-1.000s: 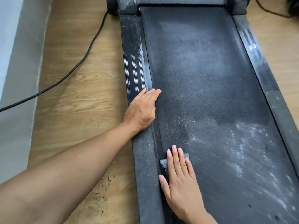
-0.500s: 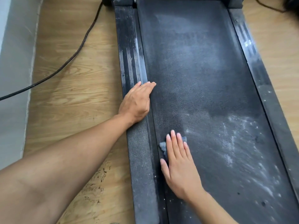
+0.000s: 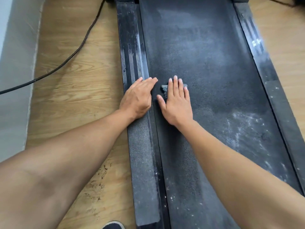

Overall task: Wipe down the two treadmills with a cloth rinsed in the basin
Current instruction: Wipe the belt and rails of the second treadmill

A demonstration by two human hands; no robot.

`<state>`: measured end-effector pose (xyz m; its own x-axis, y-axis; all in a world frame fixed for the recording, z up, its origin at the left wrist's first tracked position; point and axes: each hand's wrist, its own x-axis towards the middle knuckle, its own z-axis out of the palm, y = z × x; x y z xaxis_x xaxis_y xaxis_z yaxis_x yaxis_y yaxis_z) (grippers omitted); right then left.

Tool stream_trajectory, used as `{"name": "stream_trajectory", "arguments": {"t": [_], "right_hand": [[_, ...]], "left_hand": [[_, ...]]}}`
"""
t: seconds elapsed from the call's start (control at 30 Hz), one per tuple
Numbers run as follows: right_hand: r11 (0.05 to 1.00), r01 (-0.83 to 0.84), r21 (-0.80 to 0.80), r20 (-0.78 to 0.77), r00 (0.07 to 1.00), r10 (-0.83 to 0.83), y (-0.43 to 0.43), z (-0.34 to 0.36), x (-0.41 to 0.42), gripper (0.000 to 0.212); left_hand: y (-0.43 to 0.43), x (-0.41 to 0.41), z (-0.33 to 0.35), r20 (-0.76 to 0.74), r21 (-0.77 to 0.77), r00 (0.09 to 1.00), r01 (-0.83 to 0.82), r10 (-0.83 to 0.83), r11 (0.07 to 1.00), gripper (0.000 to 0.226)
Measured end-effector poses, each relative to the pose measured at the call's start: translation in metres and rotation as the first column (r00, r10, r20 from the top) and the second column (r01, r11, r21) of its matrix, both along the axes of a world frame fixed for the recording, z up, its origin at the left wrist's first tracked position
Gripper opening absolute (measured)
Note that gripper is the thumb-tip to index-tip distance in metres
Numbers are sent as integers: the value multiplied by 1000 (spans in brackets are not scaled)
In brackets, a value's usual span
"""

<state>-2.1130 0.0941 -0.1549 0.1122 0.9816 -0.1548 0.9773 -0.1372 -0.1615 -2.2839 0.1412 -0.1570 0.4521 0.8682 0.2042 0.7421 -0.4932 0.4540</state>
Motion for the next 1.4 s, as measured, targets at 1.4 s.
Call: {"name": "stream_trajectory", "arguments": {"t": [1.4], "right_hand": [[963, -267, 46, 11, 964, 267, -132, 3, 30, 75]], "left_hand": [[-9, 30, -3, -167, 148, 982, -65, 89, 987, 47]]}}
